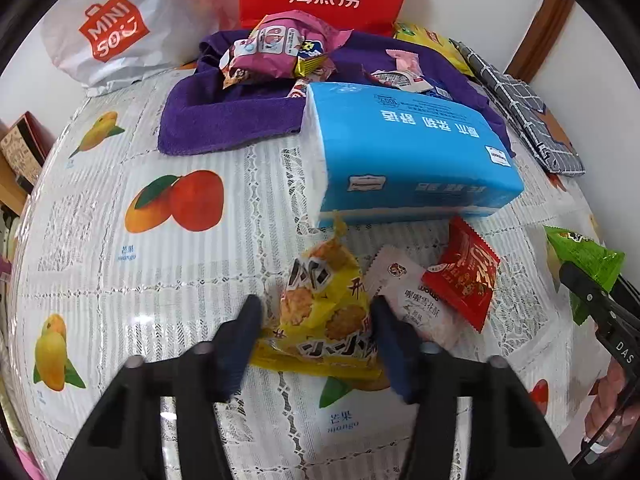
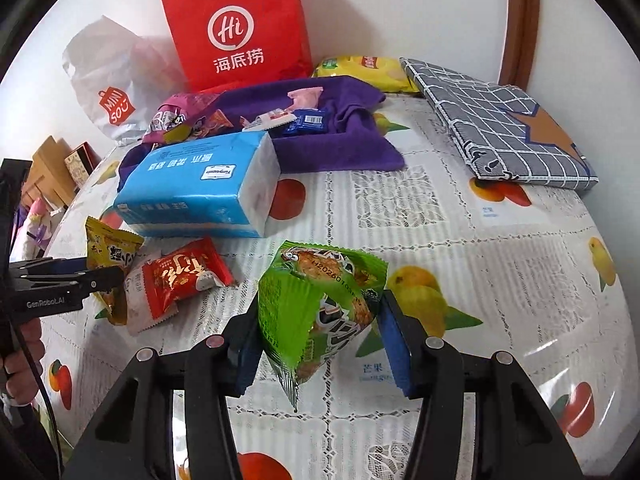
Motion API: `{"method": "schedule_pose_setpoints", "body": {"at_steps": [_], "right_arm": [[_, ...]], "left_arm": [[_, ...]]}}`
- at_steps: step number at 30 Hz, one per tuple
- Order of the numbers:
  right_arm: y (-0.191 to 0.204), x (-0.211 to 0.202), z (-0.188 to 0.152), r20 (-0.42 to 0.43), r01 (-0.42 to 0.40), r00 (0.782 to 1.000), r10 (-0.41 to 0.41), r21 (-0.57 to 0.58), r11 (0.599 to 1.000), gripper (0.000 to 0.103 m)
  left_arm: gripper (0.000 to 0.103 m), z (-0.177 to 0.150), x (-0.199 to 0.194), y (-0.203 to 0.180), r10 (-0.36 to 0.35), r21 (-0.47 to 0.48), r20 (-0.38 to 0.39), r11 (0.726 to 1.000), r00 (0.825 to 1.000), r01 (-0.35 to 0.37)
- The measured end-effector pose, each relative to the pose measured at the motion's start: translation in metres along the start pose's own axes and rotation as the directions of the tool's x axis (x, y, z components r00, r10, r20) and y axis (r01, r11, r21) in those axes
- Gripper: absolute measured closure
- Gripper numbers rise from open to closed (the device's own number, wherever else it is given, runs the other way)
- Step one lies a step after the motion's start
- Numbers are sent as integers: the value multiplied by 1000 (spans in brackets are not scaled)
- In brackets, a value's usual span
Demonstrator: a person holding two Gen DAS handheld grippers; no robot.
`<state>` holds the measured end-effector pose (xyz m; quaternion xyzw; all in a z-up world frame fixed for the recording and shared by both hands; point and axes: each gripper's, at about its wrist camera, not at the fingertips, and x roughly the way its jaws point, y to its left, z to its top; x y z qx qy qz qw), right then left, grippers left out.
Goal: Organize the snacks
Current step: 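Grasp the yellow snack bag with the left gripper while the right holds the green bag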
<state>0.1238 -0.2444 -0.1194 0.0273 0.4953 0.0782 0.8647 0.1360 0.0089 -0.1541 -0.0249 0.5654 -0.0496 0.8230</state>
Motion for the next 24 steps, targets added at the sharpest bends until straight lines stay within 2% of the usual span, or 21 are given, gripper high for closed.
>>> {"method": "schedule_pose_setpoints", "body": {"at_steps": [1,2,13,24], "right_arm": [[0,0,0,0,0,1000,0,-1,1000,50],[1,-1,1,2,0,1000,0,-3,1000,50],[20,-18,7,39,-14,999,15,-44,999,50],[45,-55,39,148,-32,988,47,-107,994,50]], "left_arm": [[63,0,-3,0,-11,4,11,1000,1000,11],[64,0,-5,1,-13,8,17,1000,1000,13],[64,-1,-44,8,-49,-5,103,999,993,49],[64,22,-83,-7,-66,20,185,998,980,64]]}}
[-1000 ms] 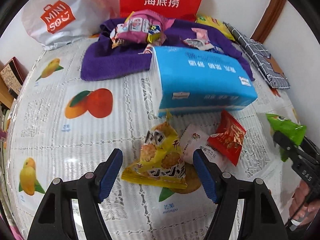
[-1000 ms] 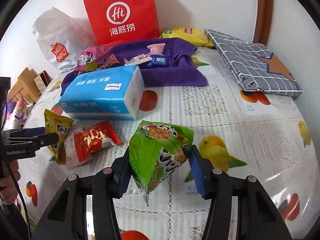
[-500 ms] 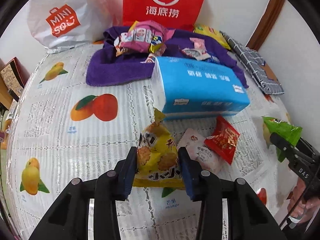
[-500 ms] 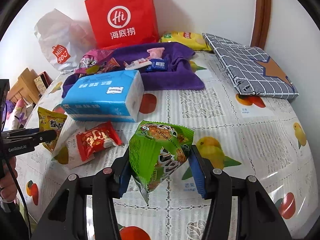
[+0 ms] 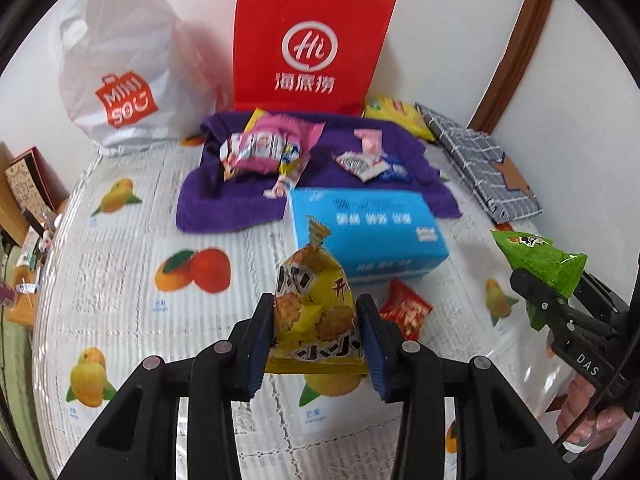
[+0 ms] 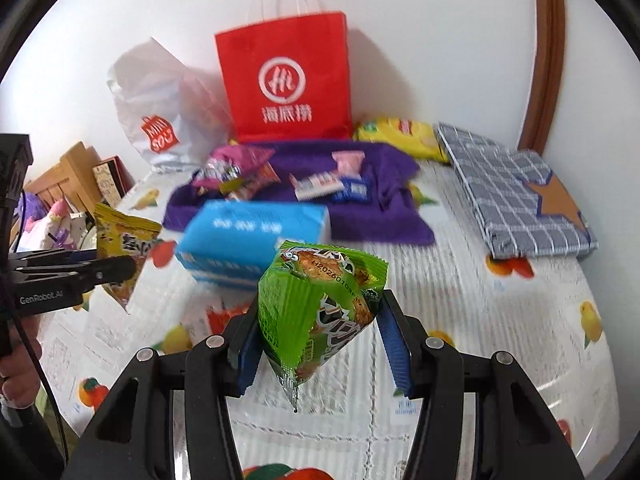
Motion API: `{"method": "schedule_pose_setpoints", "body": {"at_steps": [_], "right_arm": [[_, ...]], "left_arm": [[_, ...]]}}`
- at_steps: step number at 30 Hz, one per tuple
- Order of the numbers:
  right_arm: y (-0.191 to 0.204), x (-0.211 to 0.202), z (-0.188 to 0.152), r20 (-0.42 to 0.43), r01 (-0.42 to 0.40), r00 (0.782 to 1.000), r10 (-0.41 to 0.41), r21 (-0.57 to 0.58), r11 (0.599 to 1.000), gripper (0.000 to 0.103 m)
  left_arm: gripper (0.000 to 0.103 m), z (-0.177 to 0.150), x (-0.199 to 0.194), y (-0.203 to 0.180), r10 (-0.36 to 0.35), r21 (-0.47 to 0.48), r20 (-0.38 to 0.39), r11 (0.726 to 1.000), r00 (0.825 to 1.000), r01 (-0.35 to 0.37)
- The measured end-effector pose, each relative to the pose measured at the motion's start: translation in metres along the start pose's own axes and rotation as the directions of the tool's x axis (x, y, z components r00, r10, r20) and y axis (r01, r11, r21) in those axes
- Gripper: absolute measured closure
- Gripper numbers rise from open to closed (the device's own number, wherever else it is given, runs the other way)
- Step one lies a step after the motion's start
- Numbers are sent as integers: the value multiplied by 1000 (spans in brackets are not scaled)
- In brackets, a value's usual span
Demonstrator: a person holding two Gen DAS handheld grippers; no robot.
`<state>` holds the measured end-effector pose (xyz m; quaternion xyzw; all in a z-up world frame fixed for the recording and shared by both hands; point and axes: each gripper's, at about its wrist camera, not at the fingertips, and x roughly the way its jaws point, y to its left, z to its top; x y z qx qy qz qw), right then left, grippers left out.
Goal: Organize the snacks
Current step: 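Grasp the yellow snack bag with the left gripper while the right holds the green bag, then carry the yellow bag in the left and green bag in the right over the towel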
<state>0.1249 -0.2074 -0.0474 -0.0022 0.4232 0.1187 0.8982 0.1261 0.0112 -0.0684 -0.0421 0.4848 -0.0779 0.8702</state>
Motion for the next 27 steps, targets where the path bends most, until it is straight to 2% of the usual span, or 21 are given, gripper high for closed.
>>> {"method": "schedule_pose_setpoints", "body": {"at_steps": [9,15,20,27], "right_arm": [[-2,-8,49,95,6,995,-5,-11,1000,50],[2,0,84,131,9,991,-6,-22,1000,50],[2,17,108,140,2,990,0,-21,1000,50],[-3,56,137,104,-6,995,6,-1,1000,50]], "left_arm": [[64,43,-20,-4,16,26,74,1000,997,-18],[64,74,-25,3,33,19,114,999,993,-35],[64,102,-17,15,44,-5,125,999,991,-43],[64,135,1,27,52,-28,123,998,991,-49]]}}
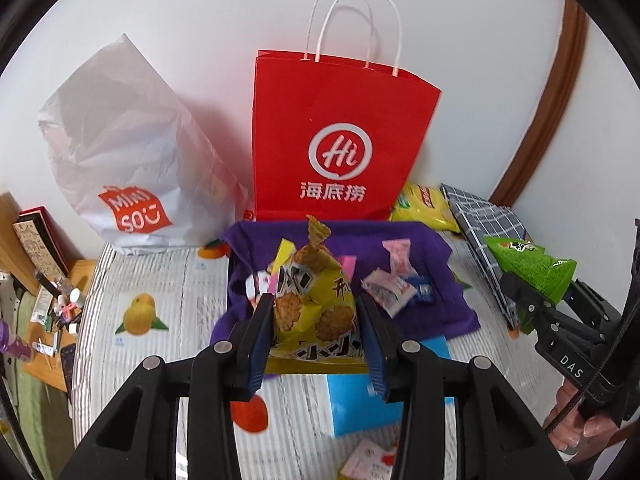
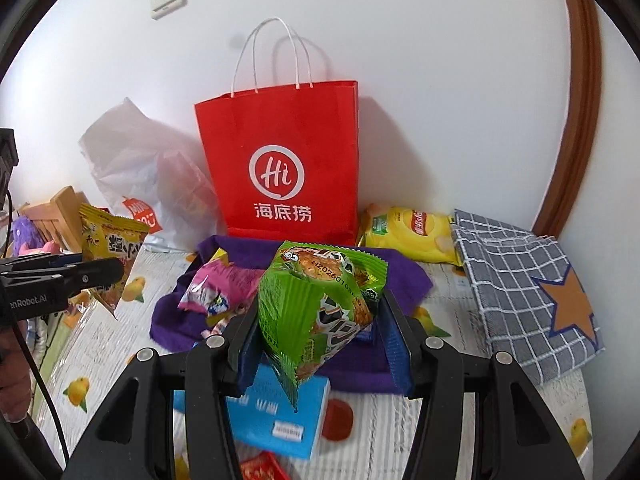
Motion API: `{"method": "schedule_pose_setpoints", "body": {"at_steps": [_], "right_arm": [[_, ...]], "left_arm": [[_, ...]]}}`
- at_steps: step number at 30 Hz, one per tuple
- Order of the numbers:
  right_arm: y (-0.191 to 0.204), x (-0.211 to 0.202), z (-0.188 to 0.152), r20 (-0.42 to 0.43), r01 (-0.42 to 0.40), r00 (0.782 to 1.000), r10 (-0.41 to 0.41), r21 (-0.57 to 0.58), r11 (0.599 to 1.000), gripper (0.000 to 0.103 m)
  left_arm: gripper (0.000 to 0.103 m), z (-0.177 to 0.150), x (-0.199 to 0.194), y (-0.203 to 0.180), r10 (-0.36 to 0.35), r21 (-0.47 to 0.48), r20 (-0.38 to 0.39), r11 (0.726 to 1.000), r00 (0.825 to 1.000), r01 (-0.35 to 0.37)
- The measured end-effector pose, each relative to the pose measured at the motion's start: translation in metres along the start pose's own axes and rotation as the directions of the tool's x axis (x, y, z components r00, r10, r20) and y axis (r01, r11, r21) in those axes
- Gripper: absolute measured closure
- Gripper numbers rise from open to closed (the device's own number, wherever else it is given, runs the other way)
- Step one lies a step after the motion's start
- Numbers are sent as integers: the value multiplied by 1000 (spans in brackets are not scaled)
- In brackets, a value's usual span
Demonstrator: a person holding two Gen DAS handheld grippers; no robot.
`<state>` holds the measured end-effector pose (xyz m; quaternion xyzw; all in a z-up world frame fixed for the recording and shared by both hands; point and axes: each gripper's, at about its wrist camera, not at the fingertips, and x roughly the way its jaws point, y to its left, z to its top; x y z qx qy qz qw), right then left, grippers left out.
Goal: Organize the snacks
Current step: 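Carry the yellow bag in the left and green bag in the right over the towel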
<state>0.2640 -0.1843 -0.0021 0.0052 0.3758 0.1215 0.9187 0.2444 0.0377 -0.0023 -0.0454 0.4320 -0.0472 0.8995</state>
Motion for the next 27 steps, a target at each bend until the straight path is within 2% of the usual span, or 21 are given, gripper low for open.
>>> {"method": "schedule_pose_setpoints", "body": {"at_steps": [8,14,17,19,27], "right_arm": [[-4,35,35,5,0,1000,0,-6,1000,50],[-6,58,50,12,-11,1000,11,-10,1000,50],[-8,71,50,14,-15,1000,15,-12,1000,50],[-10,81,47,5,-22,1000,22,-4,1000,50],[-22,118,34,-78,-8,997,9,6,1000,51]], "left_arm": [[64,34,37,1,-10,-6,-15,1000,1000,10],[64,45,63,2,-24,-17,-12,1000,1000,24],[64,42,79,7,-40,-32,-43,999,998,39],[64,41,87,9,-26,-26,-67,999,997,25],[64,42,103,24,-35,-65,-100,997,994,29]]}}
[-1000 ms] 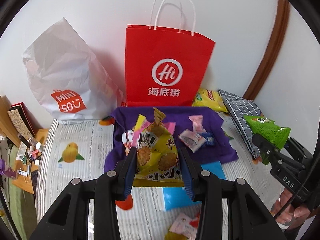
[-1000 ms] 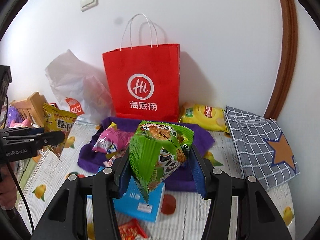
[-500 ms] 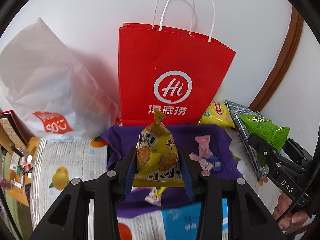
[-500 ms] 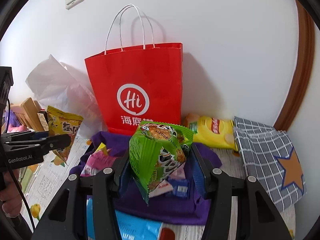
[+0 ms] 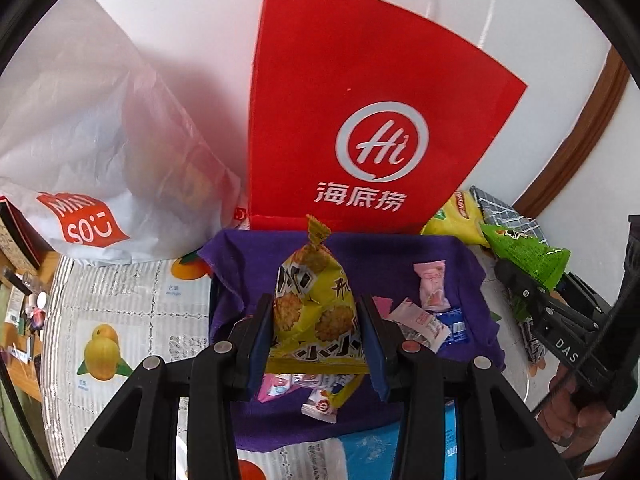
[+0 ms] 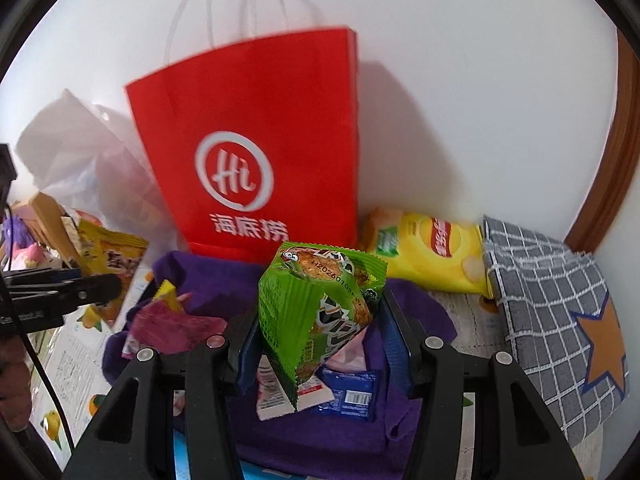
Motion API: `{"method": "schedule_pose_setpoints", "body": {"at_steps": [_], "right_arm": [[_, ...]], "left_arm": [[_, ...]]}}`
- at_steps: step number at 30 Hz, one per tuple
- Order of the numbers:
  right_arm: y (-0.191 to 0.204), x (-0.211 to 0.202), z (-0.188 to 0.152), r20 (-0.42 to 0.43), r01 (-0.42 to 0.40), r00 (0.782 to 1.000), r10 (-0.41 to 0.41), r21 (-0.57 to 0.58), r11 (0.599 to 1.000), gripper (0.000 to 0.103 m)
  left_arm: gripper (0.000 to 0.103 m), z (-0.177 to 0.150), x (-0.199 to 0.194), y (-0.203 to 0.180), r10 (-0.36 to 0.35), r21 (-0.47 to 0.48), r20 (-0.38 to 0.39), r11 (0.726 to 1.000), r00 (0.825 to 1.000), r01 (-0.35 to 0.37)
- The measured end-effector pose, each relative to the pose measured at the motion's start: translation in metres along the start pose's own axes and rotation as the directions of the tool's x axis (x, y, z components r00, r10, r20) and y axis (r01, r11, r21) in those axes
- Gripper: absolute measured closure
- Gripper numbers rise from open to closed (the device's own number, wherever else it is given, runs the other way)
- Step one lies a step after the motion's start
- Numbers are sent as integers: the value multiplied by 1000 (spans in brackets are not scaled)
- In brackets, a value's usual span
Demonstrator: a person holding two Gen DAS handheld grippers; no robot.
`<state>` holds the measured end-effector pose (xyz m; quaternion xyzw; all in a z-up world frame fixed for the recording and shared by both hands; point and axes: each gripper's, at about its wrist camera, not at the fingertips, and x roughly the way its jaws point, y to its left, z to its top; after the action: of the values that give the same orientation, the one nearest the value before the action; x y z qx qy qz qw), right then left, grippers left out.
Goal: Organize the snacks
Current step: 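Carry the yellow bag in the left and green bag in the right over the towel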
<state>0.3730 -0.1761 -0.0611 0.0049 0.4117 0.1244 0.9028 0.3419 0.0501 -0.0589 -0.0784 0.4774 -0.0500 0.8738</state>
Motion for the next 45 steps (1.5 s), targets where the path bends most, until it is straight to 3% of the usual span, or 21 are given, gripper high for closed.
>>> {"method": "schedule_pose_setpoints", "body": {"at_steps": [7,28,45], "right_arm": [[-8,9,-2,-20,0,1000,1,17,1000,51],[-11,10,-2,-24,-21,999,22,32,999,51],[-5,31,-8,-97,-41,994,44,27,999,51]], "left_arm": [[64,2,1,10,16,-26,0,1000,1000,-16],[64,-1,16,-5,22,14,-31,1000,999,-21],[64,0,17,4,21,-10,-36,1000,999,-22]]}}
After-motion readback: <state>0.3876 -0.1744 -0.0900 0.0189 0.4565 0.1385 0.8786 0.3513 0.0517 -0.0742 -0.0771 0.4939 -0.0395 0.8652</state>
